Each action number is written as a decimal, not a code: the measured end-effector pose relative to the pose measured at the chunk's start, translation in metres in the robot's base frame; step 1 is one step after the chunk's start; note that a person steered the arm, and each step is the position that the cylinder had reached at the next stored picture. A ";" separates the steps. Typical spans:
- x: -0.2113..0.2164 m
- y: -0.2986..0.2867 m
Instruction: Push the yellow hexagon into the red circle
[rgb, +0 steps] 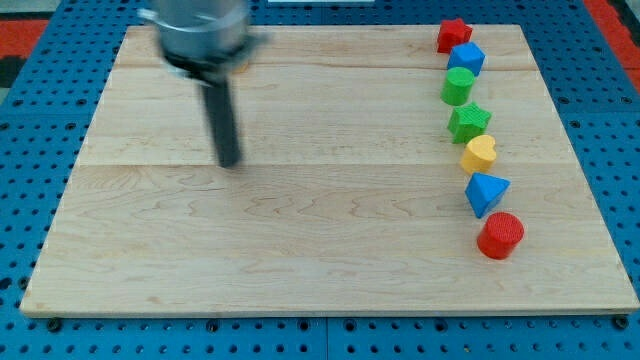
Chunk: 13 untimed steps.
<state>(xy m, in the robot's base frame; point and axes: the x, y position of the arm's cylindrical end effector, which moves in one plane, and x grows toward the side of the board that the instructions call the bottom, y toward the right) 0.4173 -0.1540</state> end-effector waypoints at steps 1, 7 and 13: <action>-0.093 -0.037; -0.037 0.063; 0.060 0.197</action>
<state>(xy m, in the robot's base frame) 0.4768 0.0428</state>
